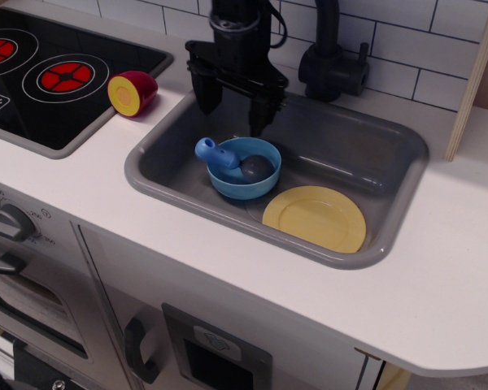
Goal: Take spoon out of bowl sink
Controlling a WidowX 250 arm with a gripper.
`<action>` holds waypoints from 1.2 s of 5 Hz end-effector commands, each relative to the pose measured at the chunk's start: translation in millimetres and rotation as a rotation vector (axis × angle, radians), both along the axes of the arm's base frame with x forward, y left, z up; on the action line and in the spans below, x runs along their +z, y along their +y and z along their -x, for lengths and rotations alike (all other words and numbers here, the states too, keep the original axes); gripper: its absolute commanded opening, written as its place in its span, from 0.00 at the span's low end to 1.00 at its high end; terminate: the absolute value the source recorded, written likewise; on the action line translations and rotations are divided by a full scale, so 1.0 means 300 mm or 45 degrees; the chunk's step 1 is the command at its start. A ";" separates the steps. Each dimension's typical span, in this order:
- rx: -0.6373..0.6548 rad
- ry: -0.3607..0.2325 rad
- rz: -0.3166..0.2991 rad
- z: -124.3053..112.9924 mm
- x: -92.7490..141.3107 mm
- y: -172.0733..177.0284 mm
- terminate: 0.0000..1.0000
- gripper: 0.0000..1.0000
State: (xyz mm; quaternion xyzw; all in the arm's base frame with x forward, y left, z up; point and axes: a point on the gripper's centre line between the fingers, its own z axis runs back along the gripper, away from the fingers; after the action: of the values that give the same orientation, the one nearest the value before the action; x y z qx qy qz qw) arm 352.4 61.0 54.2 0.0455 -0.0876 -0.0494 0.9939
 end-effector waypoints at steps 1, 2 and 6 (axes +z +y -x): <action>-0.603 0.135 -0.076 0.011 0.073 0.044 0.00 1.00; -0.923 0.218 -0.084 0.004 0.044 0.073 0.00 1.00; -1.228 0.342 -0.172 0.023 -0.078 0.117 0.00 1.00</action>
State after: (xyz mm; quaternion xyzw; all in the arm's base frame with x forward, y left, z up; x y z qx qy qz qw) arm 331.2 87.9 13.1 0.0354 0.0549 -0.5170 0.8535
